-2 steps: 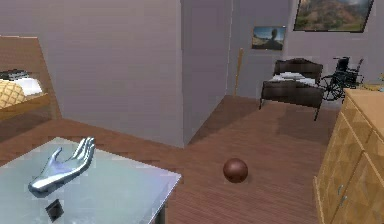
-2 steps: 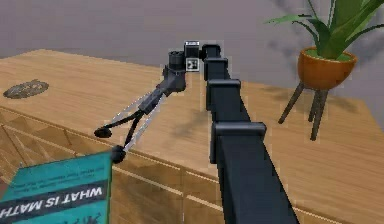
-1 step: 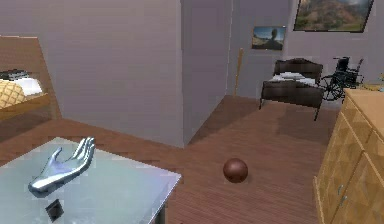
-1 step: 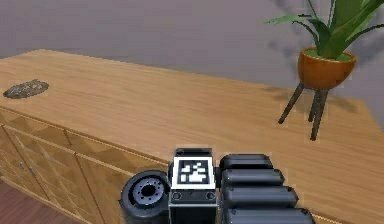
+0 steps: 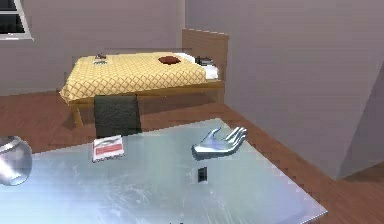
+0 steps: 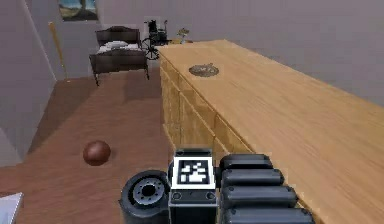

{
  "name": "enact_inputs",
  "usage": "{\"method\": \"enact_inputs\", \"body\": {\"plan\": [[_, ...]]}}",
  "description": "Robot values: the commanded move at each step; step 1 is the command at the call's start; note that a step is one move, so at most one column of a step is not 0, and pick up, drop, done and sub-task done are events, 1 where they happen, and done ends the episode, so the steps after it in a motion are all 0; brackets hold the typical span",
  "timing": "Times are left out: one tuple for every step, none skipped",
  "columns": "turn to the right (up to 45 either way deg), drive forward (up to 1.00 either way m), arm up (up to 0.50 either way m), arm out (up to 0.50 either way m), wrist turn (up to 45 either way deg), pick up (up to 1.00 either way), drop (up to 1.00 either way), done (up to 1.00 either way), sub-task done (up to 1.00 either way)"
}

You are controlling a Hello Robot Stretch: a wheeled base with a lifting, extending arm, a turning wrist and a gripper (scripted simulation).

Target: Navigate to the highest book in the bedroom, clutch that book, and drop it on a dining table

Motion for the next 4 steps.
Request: {"method": "enact_inputs", "body": {"plan": [[-21.0,0.00,0.00,0.00,0.0,0.00,0.00,0.00,0.00],[0.0,0.05,0.00,0.00,0.0,0.00,0.00,0.00,0.00],[3.0,0.00,0.00,0.00,0.0,0.00,0.00,0.00,0.00],[-6.0,0.00,0.00,0.00,0.0,0.00,0.00,0.00,0.00]]}}
